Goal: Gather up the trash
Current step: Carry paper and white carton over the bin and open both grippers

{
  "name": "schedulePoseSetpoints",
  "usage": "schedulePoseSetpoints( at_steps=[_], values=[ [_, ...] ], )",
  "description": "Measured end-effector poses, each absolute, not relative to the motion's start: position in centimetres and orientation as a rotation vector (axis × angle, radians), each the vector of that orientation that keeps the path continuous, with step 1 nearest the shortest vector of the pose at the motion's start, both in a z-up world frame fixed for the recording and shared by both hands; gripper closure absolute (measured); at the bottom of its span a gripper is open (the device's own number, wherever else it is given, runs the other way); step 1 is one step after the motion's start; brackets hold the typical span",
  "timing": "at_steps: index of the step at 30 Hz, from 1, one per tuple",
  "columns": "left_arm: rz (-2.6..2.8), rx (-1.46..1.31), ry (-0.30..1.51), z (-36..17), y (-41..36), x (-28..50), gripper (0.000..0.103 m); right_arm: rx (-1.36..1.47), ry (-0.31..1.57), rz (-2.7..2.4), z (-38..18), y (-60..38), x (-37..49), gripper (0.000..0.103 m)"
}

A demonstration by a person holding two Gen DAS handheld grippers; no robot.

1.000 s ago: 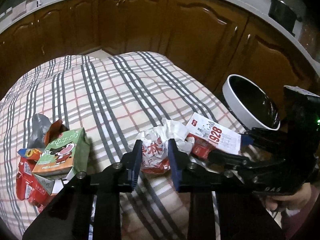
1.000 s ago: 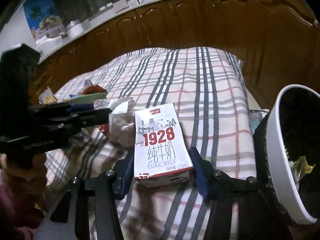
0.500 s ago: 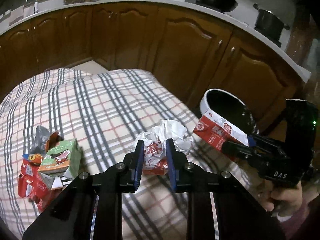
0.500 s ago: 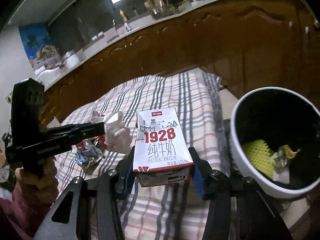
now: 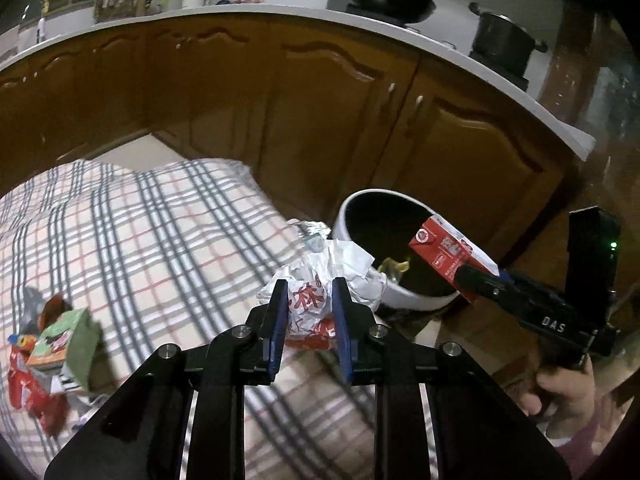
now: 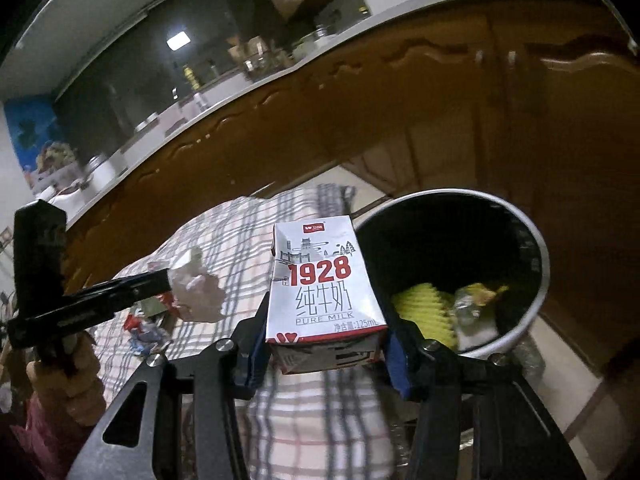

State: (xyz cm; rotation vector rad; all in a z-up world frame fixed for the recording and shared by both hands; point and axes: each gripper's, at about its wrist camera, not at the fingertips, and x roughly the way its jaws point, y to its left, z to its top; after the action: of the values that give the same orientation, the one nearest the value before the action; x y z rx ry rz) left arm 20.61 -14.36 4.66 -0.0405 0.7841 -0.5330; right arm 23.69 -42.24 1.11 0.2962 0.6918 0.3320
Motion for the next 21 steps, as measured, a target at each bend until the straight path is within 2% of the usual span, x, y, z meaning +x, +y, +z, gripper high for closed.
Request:
schedulePoseSetpoints(
  at_steps=[21],
  values=[
    [-0.62,-0.002,0.838,4.4,-24.2,25.5,0.083,0.29,0.725,0.164,0.5,-47.7,25.5,0.054]
  ],
)
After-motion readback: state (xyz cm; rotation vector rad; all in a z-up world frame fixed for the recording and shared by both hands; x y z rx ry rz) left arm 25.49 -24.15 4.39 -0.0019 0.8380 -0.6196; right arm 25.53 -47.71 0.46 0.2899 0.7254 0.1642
